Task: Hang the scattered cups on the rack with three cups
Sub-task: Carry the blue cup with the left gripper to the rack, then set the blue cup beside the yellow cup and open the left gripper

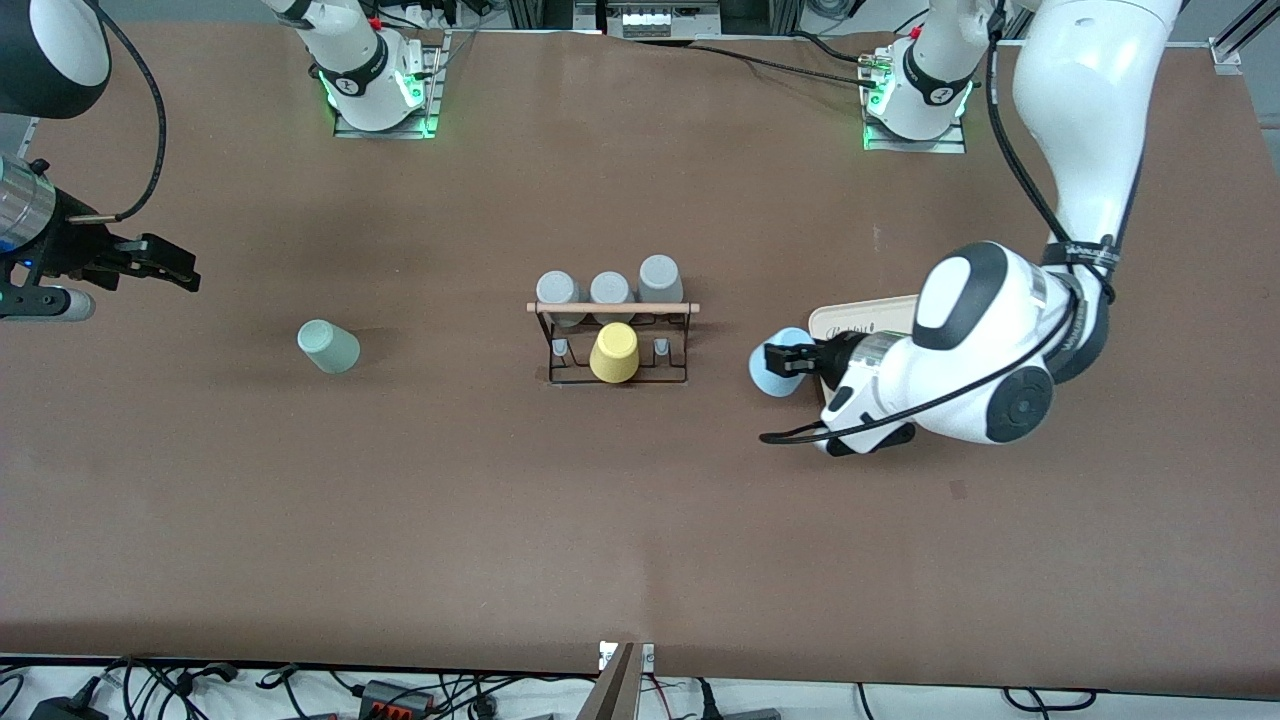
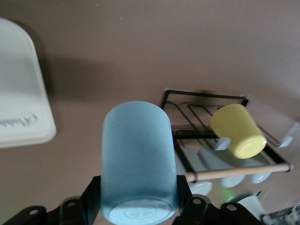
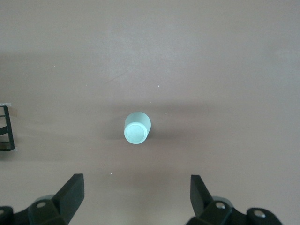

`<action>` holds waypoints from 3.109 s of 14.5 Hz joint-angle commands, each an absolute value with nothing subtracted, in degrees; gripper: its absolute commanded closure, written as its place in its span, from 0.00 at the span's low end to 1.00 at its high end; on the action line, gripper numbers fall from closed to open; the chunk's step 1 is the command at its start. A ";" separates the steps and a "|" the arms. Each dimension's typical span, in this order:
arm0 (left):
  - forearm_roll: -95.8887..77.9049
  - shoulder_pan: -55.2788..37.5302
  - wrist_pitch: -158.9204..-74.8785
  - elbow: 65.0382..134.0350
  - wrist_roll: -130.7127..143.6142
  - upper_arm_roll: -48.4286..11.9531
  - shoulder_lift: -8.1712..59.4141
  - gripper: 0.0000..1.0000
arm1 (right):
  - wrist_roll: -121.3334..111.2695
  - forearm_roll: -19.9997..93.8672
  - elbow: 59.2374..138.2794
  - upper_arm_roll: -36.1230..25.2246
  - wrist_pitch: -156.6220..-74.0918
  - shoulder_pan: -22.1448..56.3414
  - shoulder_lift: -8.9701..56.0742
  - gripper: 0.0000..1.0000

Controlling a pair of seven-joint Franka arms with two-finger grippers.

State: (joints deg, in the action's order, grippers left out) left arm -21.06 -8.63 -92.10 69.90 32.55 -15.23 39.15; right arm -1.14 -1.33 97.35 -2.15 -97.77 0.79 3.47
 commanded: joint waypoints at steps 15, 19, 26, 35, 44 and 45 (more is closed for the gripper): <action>-31.82 -15.03 -104.24 66.88 53.97 -14.85 43.24 0.99 | -2.20 -1.23 95.10 -1.49 -99.40 1.67 4.39 0.00; -30.77 -15.82 -103.54 67.58 53.62 -14.77 43.15 0.98 | -2.11 -1.14 95.01 -1.49 -98.96 1.76 6.32 0.00; -28.04 -17.58 -102.48 68.73 51.33 -14.77 43.77 0.98 | -2.11 -1.14 95.01 -1.49 -99.40 1.41 6.68 0.00; -24.17 -18.28 -102.66 68.82 48.16 -14.59 46.40 0.94 | -2.11 -1.14 95.01 -1.49 -99.23 1.32 6.77 0.00; -16.01 -16.01 -96.87 66.45 48.34 -13.36 40.80 0.00 | -2.11 -1.05 95.01 -1.58 -99.05 1.05 7.12 0.00; -13.91 -13.30 -94.77 66.01 48.25 -13.27 38.52 0.00 | -2.02 -1.05 95.01 -1.58 -99.05 1.05 7.12 0.00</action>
